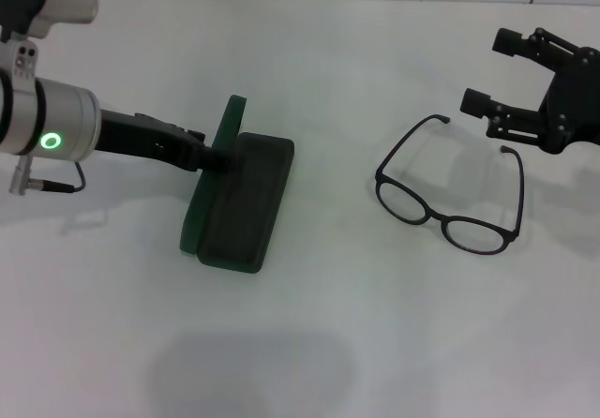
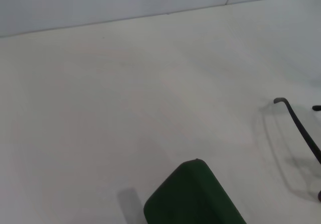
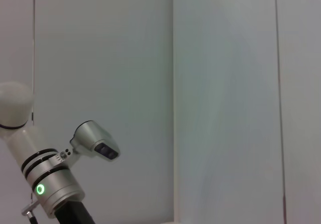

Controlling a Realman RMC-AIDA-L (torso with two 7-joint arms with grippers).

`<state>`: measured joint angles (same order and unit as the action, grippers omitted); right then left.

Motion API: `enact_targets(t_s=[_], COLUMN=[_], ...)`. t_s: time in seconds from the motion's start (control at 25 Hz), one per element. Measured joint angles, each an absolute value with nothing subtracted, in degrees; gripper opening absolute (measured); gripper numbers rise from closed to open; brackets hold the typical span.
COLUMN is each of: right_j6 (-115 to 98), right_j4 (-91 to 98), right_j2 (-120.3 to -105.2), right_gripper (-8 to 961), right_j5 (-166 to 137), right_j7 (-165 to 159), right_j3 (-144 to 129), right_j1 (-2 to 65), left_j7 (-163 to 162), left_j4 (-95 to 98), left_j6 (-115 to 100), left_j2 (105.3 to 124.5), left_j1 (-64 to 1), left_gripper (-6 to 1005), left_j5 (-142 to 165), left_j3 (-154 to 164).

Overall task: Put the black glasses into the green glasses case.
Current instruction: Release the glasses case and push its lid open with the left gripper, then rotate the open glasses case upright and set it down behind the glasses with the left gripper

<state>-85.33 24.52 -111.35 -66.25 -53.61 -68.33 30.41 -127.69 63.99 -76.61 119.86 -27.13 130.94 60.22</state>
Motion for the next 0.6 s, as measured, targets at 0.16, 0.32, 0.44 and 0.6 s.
enact_targets(t_s=[0.16, 0.32, 0.44, 0.6], right_j6=[-86.36, -88.21, -90.06, -92.91], right_j4=[24.52, 24.52, 24.52, 25.11], right_j2=[-111.19, -110.86, -110.70, -110.66], right_gripper=[873, 873, 873, 873], right_j5=[-66.61, -67.45, -68.78, -72.09], right_j7=[-53.61, -53.61, -53.54, -52.70], right_j3=[-68.33, -68.26, -68.26, -68.29], right_j1=[30.51, 30.40, 30.40, 30.79], left_j7=[-127.43, -127.43, -127.25, -127.08], left_j4=[63.99, 64.02, 64.08, 64.13], left_j6=[-76.25, -76.20, -76.17, -75.63], left_j2=[119.86, 119.71, 119.61, 119.55], left_j1=[-27.05, -27.11, -27.12, -27.36], left_gripper=[741, 714, 597, 433], left_j5=[131.03, 130.94, 130.57, 130.79], left_j3=[61.47, 61.75, 61.58, 61.57])
